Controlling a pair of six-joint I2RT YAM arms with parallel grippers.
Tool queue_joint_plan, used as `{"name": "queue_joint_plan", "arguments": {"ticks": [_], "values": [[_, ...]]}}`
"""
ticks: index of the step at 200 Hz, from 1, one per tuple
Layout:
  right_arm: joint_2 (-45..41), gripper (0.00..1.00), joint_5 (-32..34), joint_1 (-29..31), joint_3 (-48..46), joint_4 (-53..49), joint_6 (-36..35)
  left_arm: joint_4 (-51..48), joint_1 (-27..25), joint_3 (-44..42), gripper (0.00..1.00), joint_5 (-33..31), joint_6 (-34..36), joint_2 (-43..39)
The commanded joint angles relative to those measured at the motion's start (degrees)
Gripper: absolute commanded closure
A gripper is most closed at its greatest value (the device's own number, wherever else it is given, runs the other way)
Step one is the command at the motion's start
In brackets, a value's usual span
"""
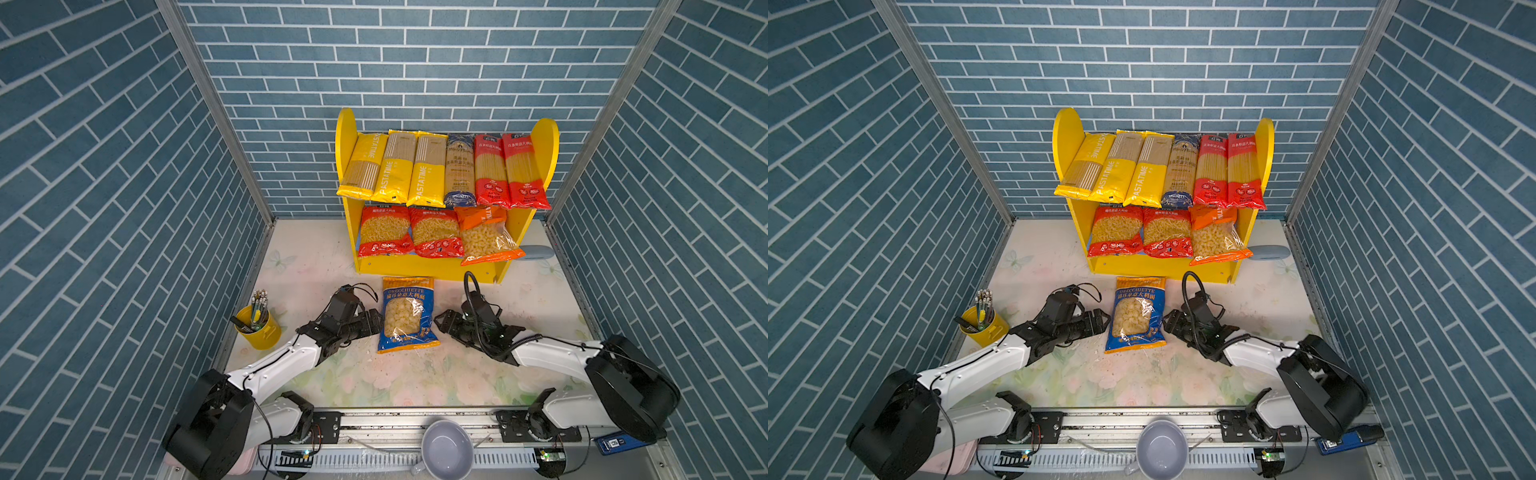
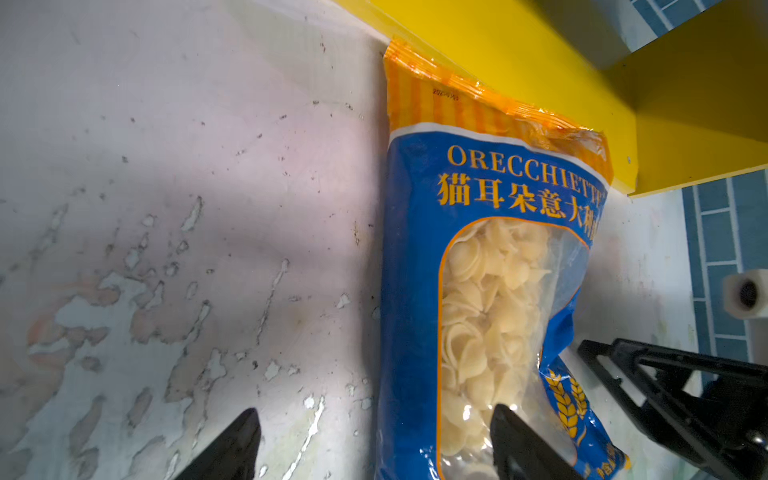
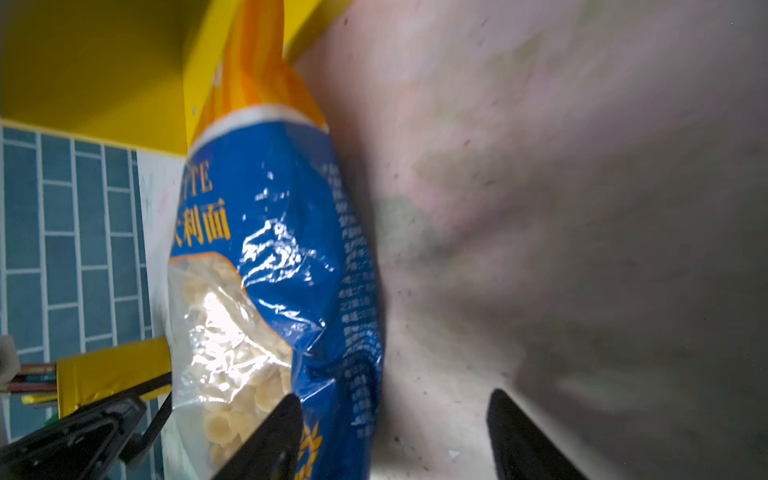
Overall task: Place and organize the pasta boxes and bags onto the shelf
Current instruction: 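Move both grippers to the blue orecchiette bag and grasp its sides, then lift the orecchiette bag upright with both grippers toward the lower shelf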
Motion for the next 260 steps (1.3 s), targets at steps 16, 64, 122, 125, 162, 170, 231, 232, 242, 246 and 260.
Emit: {"name": "queue_joint_plan", "arguments": {"ticks": [16,64,122,125,162,170,231,232,242,246,260], "values": [[7.7,0.19,-5.8,1.0,4.2,8.6,-0.8,13.1,0.6,-3.8,0.17,3.5,-2.5,2.8],[14.8,0.19,-6.7,1.3,7.3,14.5,0.9,23.5,0.5,-5.3,0.29,6.7,-4.8,10.3],[18.5,0.33,-9.1,2.6,9.1,19.5,0.7,30.4,-0.9,-4.9,0.43,9.5,-6.5,15.7],[18.4,0.33,-9.2,2.6,9.1,19.5,0.6,30.8,-0.9,-4.9,0.43,9.7,-6.7,15.8],[17.0,0.49,-8.3,2.6,7.0,22.3,0.4,32.5,-0.9,-4.6,0.46,10.0,-7.2,16.5],[16.6,0.53,-7.7,2.5,6.3,23.4,0.8,32.4,-1.0,-4.6,0.46,9.9,-7.2,16.5],[15.2,0.82,-1.9,2.5,-0.7,40.0,7.4,28.0,-0.7,-3.8,0.47,9.1,-7.6,12.8],[15.3,0.82,-1.8,2.5,-0.9,40.4,7.6,27.8,-0.7,-3.9,0.47,9.0,-7.6,12.7],[15.9,0.84,-1.3,2.5,-1.7,44.1,8.9,26.9,-0.6,-3.8,0.46,8.7,-7.7,11.5],[16.1,0.84,-1.3,2.5,-1.9,45.3,9.4,26.5,-0.6,-3.8,0.46,8.5,-7.8,11.0],[17.0,0.85,-1.5,2.5,-1.8,47.6,10.3,25.3,-0.3,-3.8,0.46,8.1,-7.7,9.3]]}}
